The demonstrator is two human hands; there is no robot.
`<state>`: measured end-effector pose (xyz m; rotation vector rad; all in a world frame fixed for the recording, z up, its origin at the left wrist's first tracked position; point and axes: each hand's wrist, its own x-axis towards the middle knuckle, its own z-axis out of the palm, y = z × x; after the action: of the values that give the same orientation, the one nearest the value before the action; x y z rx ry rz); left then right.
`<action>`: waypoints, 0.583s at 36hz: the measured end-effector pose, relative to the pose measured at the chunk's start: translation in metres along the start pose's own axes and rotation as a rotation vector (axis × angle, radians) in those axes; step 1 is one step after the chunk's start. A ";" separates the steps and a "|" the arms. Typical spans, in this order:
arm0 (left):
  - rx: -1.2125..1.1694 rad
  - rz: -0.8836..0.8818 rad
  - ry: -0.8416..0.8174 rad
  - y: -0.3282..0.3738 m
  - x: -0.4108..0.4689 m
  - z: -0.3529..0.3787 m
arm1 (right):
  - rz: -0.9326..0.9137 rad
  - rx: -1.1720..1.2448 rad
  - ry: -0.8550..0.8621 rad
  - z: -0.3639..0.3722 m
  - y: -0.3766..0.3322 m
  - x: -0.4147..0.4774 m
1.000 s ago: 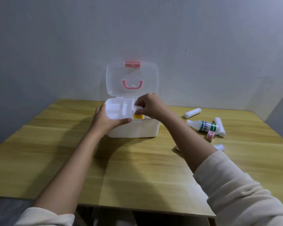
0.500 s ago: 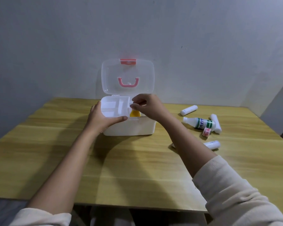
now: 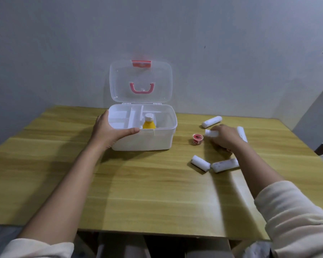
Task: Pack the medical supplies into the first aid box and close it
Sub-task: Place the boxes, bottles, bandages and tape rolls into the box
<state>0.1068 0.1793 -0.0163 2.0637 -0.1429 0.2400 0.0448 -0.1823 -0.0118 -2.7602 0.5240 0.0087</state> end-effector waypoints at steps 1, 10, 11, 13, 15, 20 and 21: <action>-0.002 0.000 0.000 0.000 0.000 0.000 | -0.016 -0.070 -0.004 0.002 0.002 0.001; 0.005 0.014 0.007 -0.001 0.001 0.001 | -0.153 0.062 0.267 0.010 -0.003 0.003; 0.003 0.013 0.009 -0.001 0.001 0.001 | -0.145 0.198 0.303 0.008 -0.007 0.002; 0.000 0.012 0.010 -0.001 0.002 0.001 | -0.137 0.481 0.347 0.003 -0.017 0.001; -0.015 0.011 0.010 -0.001 0.001 0.002 | -0.199 0.679 0.378 -0.003 -0.028 -0.002; -0.064 0.013 0.023 -0.002 -0.001 0.004 | -0.385 1.113 0.371 -0.028 -0.070 -0.019; -0.066 0.014 0.025 -0.001 -0.001 0.004 | -0.438 1.183 0.349 -0.032 -0.080 -0.023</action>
<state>0.1065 0.1768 -0.0195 1.9944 -0.1479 0.2657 0.0502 -0.1143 0.0456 -1.6358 -0.0524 -0.6622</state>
